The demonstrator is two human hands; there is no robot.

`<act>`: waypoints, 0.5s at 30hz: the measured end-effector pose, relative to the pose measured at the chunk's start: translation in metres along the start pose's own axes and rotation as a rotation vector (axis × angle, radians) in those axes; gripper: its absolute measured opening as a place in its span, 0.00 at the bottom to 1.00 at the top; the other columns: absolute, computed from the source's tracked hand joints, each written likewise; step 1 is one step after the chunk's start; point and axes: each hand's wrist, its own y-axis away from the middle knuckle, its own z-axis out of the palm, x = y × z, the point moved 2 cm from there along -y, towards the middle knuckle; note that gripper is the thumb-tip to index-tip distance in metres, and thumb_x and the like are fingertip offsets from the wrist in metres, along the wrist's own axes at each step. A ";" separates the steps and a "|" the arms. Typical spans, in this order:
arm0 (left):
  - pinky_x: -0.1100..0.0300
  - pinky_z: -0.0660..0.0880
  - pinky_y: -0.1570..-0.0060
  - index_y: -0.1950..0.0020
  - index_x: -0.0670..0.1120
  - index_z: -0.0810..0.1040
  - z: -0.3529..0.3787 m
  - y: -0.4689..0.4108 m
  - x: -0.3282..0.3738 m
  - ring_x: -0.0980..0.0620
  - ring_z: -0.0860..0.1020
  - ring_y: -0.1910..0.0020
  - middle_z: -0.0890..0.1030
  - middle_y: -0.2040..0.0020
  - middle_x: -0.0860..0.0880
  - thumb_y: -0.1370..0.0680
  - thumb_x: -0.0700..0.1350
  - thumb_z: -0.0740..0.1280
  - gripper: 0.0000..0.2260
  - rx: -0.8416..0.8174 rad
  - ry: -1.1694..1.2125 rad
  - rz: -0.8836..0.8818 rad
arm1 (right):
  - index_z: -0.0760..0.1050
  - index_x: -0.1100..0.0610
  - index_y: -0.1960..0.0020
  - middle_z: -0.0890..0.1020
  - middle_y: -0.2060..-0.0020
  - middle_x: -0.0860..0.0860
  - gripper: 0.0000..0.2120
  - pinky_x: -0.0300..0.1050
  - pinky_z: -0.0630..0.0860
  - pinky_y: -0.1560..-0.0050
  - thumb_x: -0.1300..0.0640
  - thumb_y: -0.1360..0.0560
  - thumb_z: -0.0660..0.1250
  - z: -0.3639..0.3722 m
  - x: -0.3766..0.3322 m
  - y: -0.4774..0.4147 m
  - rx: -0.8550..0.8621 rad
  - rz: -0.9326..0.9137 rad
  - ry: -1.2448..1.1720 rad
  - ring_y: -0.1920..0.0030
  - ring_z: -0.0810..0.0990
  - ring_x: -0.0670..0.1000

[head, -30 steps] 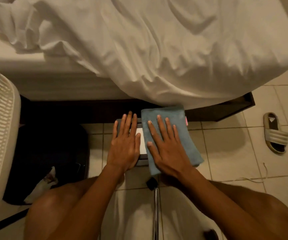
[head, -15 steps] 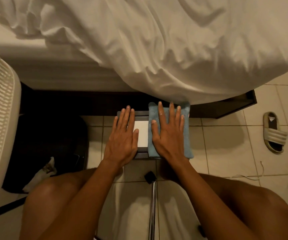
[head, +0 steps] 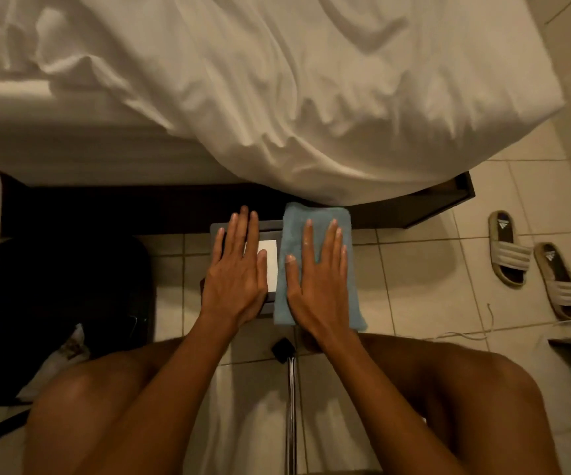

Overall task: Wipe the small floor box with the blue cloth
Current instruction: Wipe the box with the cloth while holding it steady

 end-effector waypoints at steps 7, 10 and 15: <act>0.50 0.45 0.20 0.19 0.43 0.41 0.001 -0.004 0.002 0.49 0.42 0.19 0.43 0.18 0.44 0.16 0.51 0.45 0.27 -0.005 -0.050 -0.008 | 0.38 0.48 0.19 0.40 0.19 0.56 0.32 0.57 0.43 0.20 0.40 0.18 0.46 -0.001 0.009 -0.010 -0.004 -0.004 0.033 0.19 0.38 0.54; 0.50 0.44 0.20 0.19 0.44 0.41 -0.001 -0.006 0.002 0.49 0.41 0.19 0.42 0.18 0.44 0.16 0.51 0.45 0.27 -0.022 -0.038 -0.005 | 0.40 0.48 0.19 0.41 0.19 0.55 0.32 0.56 0.43 0.20 0.40 0.18 0.47 -0.006 0.011 -0.027 -0.007 -0.006 0.013 0.20 0.38 0.53; 0.50 0.45 0.20 0.19 0.44 0.41 -0.002 -0.001 -0.001 0.50 0.41 0.19 0.42 0.18 0.45 0.16 0.51 0.44 0.27 -0.032 -0.032 0.009 | 0.39 0.48 0.19 0.41 0.19 0.54 0.32 0.56 0.42 0.20 0.39 0.18 0.45 0.001 0.007 0.020 0.005 0.069 -0.031 0.20 0.37 0.52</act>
